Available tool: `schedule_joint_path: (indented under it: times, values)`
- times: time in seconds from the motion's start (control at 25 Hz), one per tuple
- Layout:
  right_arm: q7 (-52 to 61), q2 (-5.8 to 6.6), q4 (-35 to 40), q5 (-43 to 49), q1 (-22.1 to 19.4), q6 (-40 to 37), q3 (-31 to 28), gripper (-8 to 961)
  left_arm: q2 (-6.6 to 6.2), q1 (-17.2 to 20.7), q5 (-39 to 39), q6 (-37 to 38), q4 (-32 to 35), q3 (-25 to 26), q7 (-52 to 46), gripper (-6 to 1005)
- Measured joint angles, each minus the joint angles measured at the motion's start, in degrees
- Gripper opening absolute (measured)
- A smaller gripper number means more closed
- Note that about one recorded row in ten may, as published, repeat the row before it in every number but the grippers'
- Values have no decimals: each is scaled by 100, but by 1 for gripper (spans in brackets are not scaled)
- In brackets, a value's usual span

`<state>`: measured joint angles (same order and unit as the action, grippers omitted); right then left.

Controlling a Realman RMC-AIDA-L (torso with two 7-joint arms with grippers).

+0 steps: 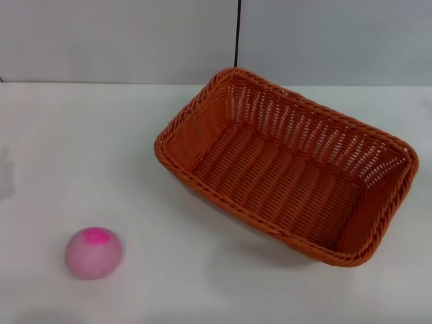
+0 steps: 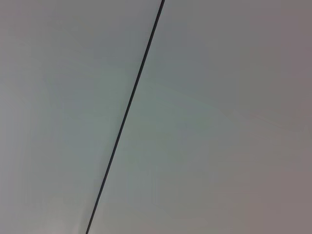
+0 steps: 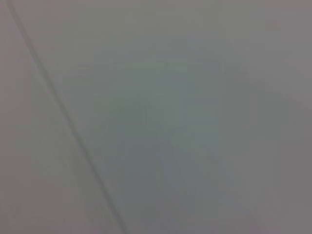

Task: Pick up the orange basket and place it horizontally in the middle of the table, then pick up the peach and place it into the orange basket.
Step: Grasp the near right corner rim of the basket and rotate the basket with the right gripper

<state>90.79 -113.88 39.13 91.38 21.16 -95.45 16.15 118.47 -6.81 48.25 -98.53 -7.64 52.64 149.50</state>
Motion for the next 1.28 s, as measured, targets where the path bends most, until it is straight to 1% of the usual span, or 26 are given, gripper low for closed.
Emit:
schedule_joint_path:
  times: [0.04,0.08,0.2,0.24,0.28,0.4,0.44,0.48,0.6,0.64,0.68,0.72,0.76,0.8,0.84,0.88,1.04,1.08,1.2,1.24,1.28]
  values:
    - [743,73,700,524,158,-3,205,432,1,15,0,-6,0,0,0,436]
    - [743,73,700,524,158,-3,205,432,1,18,0,-7,0,0,0,436]
    - [1569,139,1475,1158,412,-18,417,433,3,23,0,-8,0,0,1,437]
    - [2007,190,1879,1548,584,-108,669,433,8,23,-1,-7,-1,0,1,437]
    - [2007,190,1879,1548,584,-108,669,468,8,23,-1,-7,-1,0,1,437]
    - [2608,273,2344,2245,899,-274,1094,574,10,30,2,-3,-1,0,1,437]
    - [2909,342,2531,2812,1191,-413,1322,609,10,30,0,5,-8,0,1,437]
    - [2909,342,2531,2812,1191,-413,1322,610,10,30,-1,15,-18,0,1,437]
    - [3062,452,2562,3619,1631,-603,1588,614,11,30,0,30,-18,0,1,437]
    - [3032,492,2525,4115,1882,-632,1782,615,14,25,0,37,-13,0,1,437]
    - [3032,492,2525,4115,1882,-632,1782,617,17,15,-1,47,-6,0,1,438]
    - [2951,500,2503,4440,2049,-541,2009,618,18,13,0,54,-4,0,1,438]
    - [2918,497,2501,4499,2090,-481,2119,614,20,10,-1,65,-1,0,1,438]
    - [2918,497,2501,4499,2090,-481,2119,610,20,10,0,74,0,-2,1,438]
    - [2878,480,2499,4535,2137,-384,2327,607,20,15,0,78,0,-6,1,438]
    - [2878,480,2499,4535,2137,-384,2327,603,20,15,0,78,0,-6,1,438]
    - [2866,441,2391,4547,2161,-142,2722,587,18,40,0,94,0,-8,-3,437]
    - [2866,441,2391,4547,2161,-142,2722,584,18,40,0,94,0,-8,-3,437]
    - [2865,362,2317,4588,2153,66,2933,572,18,47,-1,103,0,-9,-53,436]
    - [2865,295,2317,4673,2139,168,3006,568,18,49,-1,111,-2,-9,-69,436]
    - [2865,295,2317,4673,2139,168,3006,564,18,49,-1,111,-2,-9,-69,437]
